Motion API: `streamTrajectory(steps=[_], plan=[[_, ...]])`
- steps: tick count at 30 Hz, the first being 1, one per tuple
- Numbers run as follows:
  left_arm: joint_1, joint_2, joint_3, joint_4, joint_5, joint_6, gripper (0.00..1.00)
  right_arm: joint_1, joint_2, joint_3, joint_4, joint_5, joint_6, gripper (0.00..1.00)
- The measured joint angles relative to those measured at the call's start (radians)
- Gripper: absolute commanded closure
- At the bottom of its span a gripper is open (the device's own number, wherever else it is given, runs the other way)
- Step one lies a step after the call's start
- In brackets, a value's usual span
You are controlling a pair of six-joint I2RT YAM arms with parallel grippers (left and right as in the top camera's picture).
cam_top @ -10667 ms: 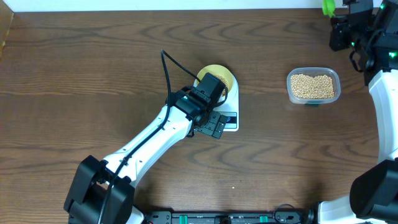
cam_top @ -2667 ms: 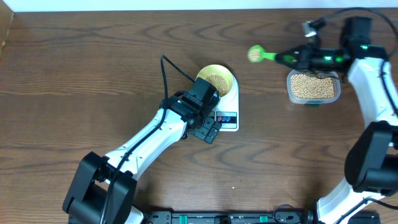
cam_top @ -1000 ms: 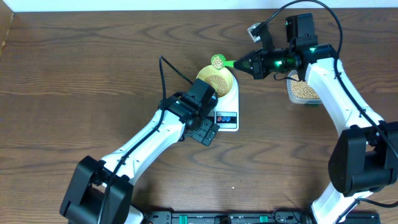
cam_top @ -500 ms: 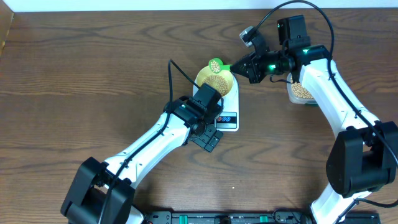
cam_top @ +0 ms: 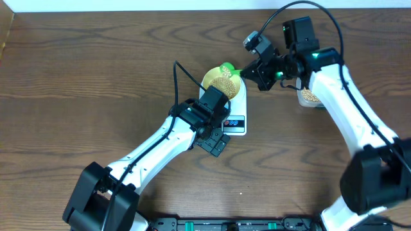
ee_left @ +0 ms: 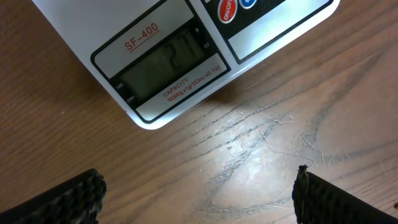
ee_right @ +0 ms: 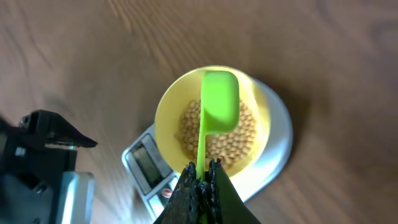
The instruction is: Scoop item into bowl and weigh 50g on scale
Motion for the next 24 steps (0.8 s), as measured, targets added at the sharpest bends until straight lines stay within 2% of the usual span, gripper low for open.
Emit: streamTrajectory(steps=[9, 24], plan=[[0.000, 0.000, 0.000, 0.000, 0.000, 0.000, 0.02, 0.022, -0.140, 0.000, -0.010, 0.069, -0.094, 0.99], [0.000, 0.000, 0.000, 0.010, 0.000, 0.000, 0.02, 0.032, -0.149, 0.000, -0.008, 0.107, -0.137, 0.99]])
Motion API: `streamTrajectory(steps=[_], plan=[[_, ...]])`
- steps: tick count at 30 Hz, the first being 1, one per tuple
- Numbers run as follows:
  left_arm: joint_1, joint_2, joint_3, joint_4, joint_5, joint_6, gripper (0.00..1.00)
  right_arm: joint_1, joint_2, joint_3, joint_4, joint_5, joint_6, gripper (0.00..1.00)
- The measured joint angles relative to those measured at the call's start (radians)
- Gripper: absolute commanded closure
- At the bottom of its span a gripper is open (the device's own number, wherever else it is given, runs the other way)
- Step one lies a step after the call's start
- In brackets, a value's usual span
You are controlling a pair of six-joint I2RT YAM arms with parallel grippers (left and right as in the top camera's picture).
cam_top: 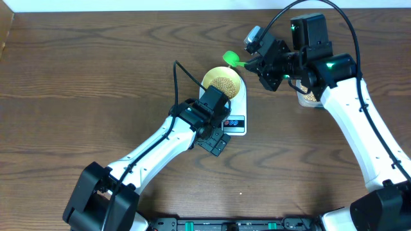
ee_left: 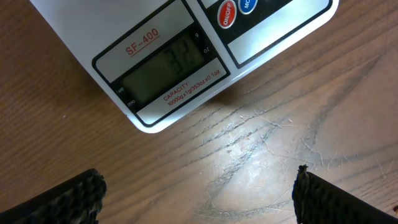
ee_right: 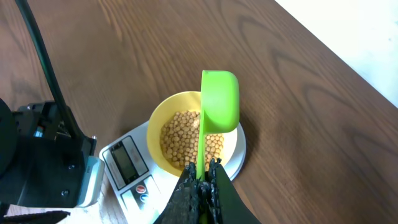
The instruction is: Scoop item into bowl and weigh 50g on scale
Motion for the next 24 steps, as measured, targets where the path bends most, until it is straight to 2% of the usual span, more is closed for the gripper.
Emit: streamTrajectory(steps=[11, 16, 24], plan=[[0.000, 0.000, 0.000, 0.000, 0.000, 0.000, 0.02, 0.000, 0.000, 0.000, 0.034, -0.003, 0.018, 0.99], [0.000, 0.000, 0.000, 0.000, 0.000, 0.000, 0.02, -0.013, 0.000, 0.000, 0.065, -0.003, 0.120, 0.99], [0.000, 0.000, 0.000, 0.000, 0.000, 0.000, 0.02, -0.117, 0.000, 0.000, 0.053, -0.002, 0.297, 0.99]])
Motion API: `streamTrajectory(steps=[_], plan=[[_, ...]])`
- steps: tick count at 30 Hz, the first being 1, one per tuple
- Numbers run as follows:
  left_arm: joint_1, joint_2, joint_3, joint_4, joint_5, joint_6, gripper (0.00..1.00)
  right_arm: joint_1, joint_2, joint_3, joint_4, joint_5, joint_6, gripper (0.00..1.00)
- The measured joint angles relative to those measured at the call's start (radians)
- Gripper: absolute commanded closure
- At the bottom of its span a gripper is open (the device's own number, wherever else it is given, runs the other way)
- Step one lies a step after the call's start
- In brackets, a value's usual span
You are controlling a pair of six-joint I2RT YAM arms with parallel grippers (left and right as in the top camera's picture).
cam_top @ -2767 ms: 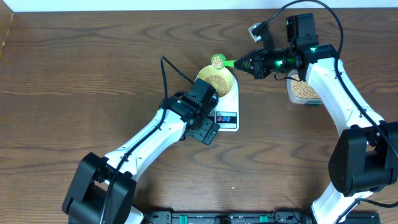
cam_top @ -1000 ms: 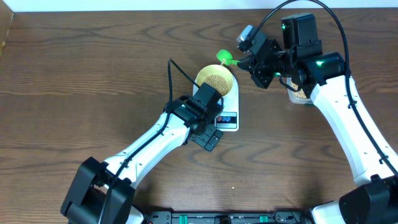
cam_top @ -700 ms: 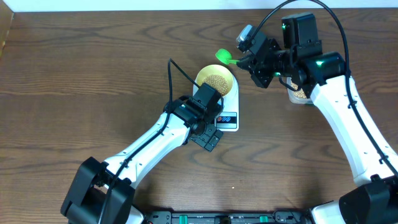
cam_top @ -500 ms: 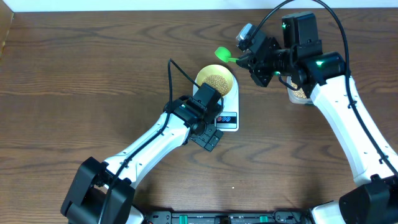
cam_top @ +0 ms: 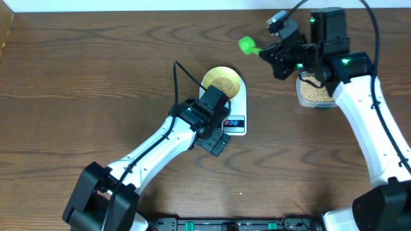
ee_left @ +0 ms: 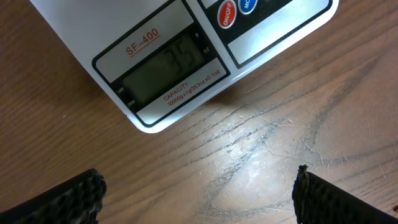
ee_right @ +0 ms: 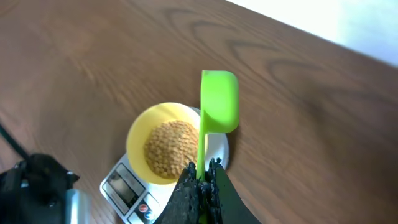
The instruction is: Scoop item into bowl and weigh 50g on scale
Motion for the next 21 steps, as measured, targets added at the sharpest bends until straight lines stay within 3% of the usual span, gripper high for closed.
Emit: streamTrajectory(steps=[11, 17, 21], plan=[[0.000, 0.000, 0.000, 0.010, 0.000, -0.003, 0.02, -0.192, 0.000, 0.000, -0.183, 0.046, 0.066, 0.99], [0.005, 0.000, 0.014, 0.006, -0.013, -0.093, 0.02, -0.280, 0.000, 0.000, -0.227, 0.144, 0.081, 0.99], [0.036, 0.000, 0.114, 0.004, -0.029, -0.163, 0.02, -0.326, 0.000, 0.000, -0.222, 0.173, 0.092, 0.99]])
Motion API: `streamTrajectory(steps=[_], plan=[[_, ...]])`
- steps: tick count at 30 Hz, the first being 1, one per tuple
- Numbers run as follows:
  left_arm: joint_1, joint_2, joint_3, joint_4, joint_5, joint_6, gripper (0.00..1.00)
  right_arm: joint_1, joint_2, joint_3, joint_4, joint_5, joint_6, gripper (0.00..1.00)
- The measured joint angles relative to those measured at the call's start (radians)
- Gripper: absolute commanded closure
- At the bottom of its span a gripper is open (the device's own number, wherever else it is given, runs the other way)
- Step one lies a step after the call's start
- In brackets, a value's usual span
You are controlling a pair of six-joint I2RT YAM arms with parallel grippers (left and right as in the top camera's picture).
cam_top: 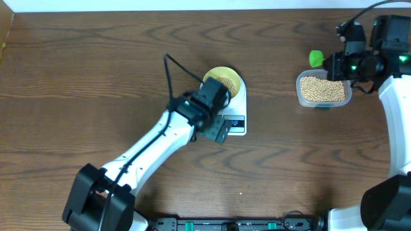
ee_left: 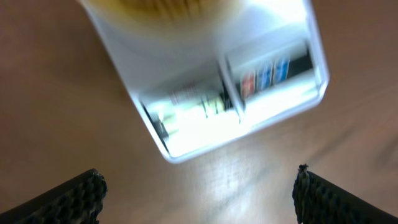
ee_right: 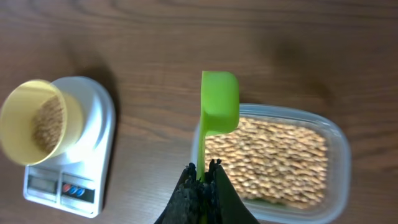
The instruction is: Scoop item into bowl and weigh 50g on scale
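Note:
A yellow bowl (cam_top: 223,81) part full of beans stands on the white scale (cam_top: 235,122); both also show in the right wrist view, bowl (ee_right: 41,121) and scale (ee_right: 93,162). My right gripper (ee_right: 202,168) is shut on the handle of a green scoop (ee_right: 219,102), held over the near-left edge of the clear bean tub (ee_right: 273,162), which shows overhead as the tub (cam_top: 323,90) with the scoop (cam_top: 316,58) at its upper left. My left gripper (ee_left: 198,193) is open above the scale (ee_left: 217,99), blurred, with nothing between its fingers.
The brown wooden table (cam_top: 96,77) stretches wide to the left and front. A black cable (cam_top: 174,77) loops off my left arm near the bowl. The table's far edge meets a white wall at the top.
My right gripper has carried the green scoop from left of the tub, near the bowl, to over the tub. My left gripper has shifted up over the scale's front and its view is blurred.
The scoop was first over the bowl on the scale, with my left gripper open just in front of the display. It was then held higher and further right at each moment, while the display's digits changed. Now the scoop is over the tub.

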Motion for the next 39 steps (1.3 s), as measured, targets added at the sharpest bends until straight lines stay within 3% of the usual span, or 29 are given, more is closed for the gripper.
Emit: streamTrajectory(steps=[6, 25, 32, 39], plan=[[0.082, -0.001, 0.131, 0.025, -0.021, -0.048, 0.02, -0.035, 0.000, 0.000, 0.002, 0.013, 0.008, 0.99], [0.536, -0.001, 0.137, 0.256, -0.053, -0.060, 0.02, -0.053, 0.000, 0.000, 0.138, 0.035, 0.024, 0.99], [0.560, -0.001, 0.137, 0.241, -0.037, -0.067, 0.02, -0.053, 0.000, 0.000, 0.176, 0.035, 0.037, 0.99], [0.531, -0.001, 0.138, 0.086, 0.099, -0.070, 0.02, -0.053, 0.000, 0.000, 0.163, 0.035, 0.044, 0.99]])
